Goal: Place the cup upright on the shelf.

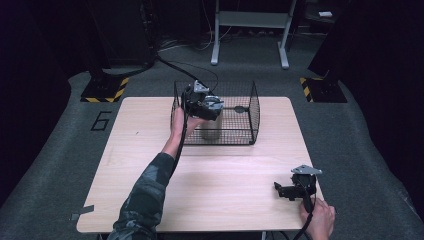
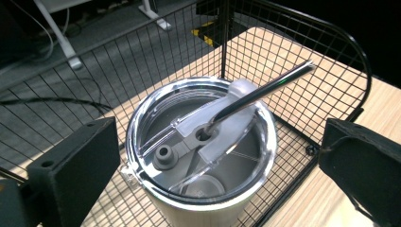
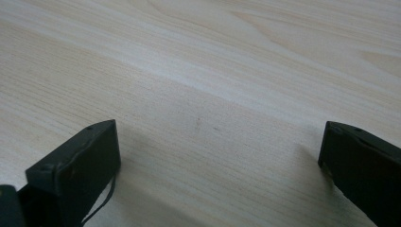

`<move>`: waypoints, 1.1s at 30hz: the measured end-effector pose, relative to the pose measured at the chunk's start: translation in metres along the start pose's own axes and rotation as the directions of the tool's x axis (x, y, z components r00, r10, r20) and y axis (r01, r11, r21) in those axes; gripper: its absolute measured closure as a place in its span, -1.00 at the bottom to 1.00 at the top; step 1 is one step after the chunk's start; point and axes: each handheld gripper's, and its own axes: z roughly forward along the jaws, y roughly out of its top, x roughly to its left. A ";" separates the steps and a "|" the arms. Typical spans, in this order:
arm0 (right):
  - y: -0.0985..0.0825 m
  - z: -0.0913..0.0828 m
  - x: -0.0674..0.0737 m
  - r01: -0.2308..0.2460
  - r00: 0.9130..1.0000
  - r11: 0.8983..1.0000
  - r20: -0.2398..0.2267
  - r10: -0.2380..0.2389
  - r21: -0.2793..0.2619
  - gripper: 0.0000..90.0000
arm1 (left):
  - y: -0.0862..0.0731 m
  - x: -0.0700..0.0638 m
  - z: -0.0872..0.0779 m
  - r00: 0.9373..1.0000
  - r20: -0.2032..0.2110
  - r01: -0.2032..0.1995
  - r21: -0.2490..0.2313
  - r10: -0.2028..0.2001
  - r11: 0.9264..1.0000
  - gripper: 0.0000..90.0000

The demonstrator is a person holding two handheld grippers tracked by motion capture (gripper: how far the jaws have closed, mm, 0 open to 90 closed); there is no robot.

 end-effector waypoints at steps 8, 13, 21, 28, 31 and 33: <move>0.000 0.000 0.000 0.000 1.000 1.000 0.000 0.000 0.000 -1.00 | -0.003 -0.003 -0.024 1.000 -0.006 -0.029 -0.024 0.029 0.999 -1.00; 0.000 0.000 0.000 0.000 1.000 1.000 0.000 0.000 0.000 -1.00 | -0.008 -0.003 -0.042 1.000 -0.005 -0.023 -0.043 0.022 0.999 -1.00; 0.000 0.000 0.000 -0.001 1.000 1.000 0.000 0.001 0.000 -1.00 | -0.032 -0.010 -0.078 0.998 -0.013 -0.054 -0.042 0.053 0.998 -1.00; 0.000 0.000 0.000 0.000 1.000 1.000 0.000 0.000 0.000 -1.00 | -0.072 -0.012 -0.107 0.998 -0.028 -0.048 -0.034 0.047 0.998 -1.00; 0.000 0.000 0.000 -0.001 1.000 1.000 0.000 0.001 0.000 -1.00 | -0.085 -0.012 -0.114 0.998 -0.042 -0.039 -0.024 0.038 0.999 -1.00; 0.000 0.000 0.000 -0.004 1.000 1.000 0.000 0.004 0.001 -1.00 | -0.101 -0.011 -0.120 0.998 -0.054 -0.022 -0.020 0.021 1.000 -1.00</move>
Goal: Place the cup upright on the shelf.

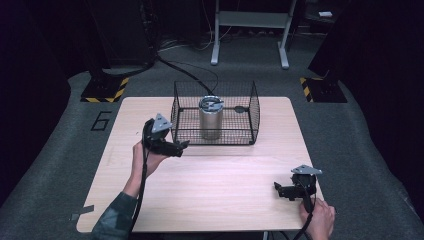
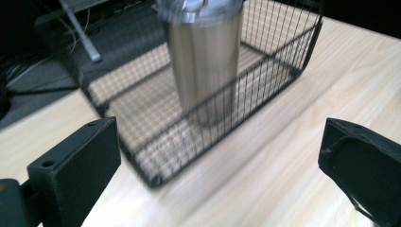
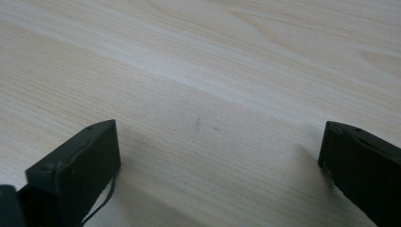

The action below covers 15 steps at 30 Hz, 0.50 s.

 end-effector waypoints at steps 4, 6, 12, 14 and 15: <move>0.000 0.000 0.000 0.003 1.000 1.000 0.000 -0.003 -0.001 -1.00 | -0.030 0.002 -0.013 1.000 -0.022 0.022 0.016 -0.022 1.000 -1.00; 0.000 0.000 0.000 0.003 1.000 1.000 0.000 -0.003 -0.001 -1.00 | -0.044 0.004 -0.019 0.999 -0.029 0.036 0.029 -0.035 0.999 -1.00; 0.000 0.000 0.000 -0.001 1.000 1.000 0.000 0.001 0.000 -1.00 | -0.093 0.004 -0.028 0.995 -0.063 0.086 0.068 -0.082 0.994 -1.00; 0.000 0.000 0.000 -0.001 1.000 1.000 0.000 0.001 0.000 -1.00 | -0.100 0.004 -0.029 0.994 -0.069 0.091 0.077 -0.086 0.993 -1.00; 0.000 0.000 0.000 0.001 1.000 1.000 0.000 -0.001 0.000 -1.00 | -0.108 0.004 -0.028 0.992 -0.079 0.102 0.090 -0.095 0.991 -1.00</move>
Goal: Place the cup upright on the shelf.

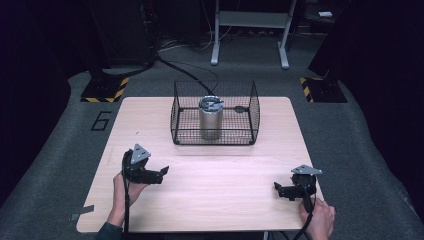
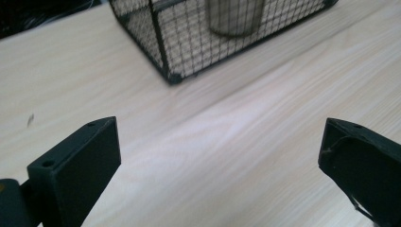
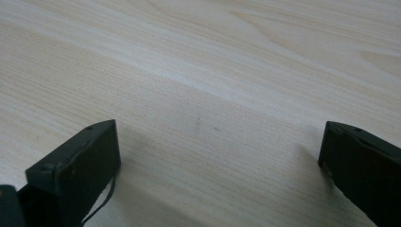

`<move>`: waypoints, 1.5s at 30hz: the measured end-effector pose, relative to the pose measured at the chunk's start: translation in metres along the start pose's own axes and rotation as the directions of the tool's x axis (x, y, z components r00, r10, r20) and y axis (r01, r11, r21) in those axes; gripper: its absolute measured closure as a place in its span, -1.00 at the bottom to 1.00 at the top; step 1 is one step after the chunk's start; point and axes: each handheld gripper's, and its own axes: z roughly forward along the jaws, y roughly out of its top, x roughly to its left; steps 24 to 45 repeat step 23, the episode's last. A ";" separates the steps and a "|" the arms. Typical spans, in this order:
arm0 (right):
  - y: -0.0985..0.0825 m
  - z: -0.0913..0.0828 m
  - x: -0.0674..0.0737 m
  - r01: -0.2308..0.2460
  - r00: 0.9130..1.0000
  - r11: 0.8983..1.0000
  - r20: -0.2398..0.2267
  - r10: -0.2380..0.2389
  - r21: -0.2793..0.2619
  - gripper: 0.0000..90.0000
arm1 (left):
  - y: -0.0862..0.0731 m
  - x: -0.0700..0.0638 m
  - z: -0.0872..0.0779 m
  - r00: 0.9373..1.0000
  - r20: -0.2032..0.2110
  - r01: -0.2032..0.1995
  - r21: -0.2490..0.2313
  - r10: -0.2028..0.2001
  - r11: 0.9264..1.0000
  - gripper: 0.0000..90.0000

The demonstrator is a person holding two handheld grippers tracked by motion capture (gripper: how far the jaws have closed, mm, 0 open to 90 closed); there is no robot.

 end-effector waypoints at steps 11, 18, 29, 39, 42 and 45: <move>0.000 0.000 0.000 -0.002 1.000 1.000 0.000 0.002 0.000 -1.00 | -0.067 0.019 0.014 0.991 -0.070 0.119 0.077 -0.114 0.990 -1.00; 0.000 0.000 0.000 0.000 1.000 1.000 0.000 0.000 0.000 -1.00 | -0.082 0.020 0.020 0.991 -0.077 0.115 0.117 -0.107 0.986 -1.00; 0.000 0.000 0.000 -0.002 1.000 1.000 0.000 0.002 0.001 -1.00 | -0.083 0.022 0.020 0.993 -0.048 0.117 0.128 -0.112 0.985 -1.00; 0.000 0.000 0.000 -0.002 1.000 1.000 0.000 0.002 0.001 -1.00 | -0.083 0.022 0.020 0.993 -0.048 0.117 0.128 -0.112 0.985 -1.00; 0.000 0.000 0.000 -0.002 1.000 1.000 0.000 0.002 0.001 -1.00 | -0.083 0.022 0.020 0.993 -0.048 0.117 0.128 -0.112 0.985 -1.00; 0.000 0.000 0.000 -0.002 1.000 1.000 0.000 0.002 0.001 -1.00 | -0.083 0.022 0.020 0.993 -0.048 0.117 0.128 -0.112 0.985 -1.00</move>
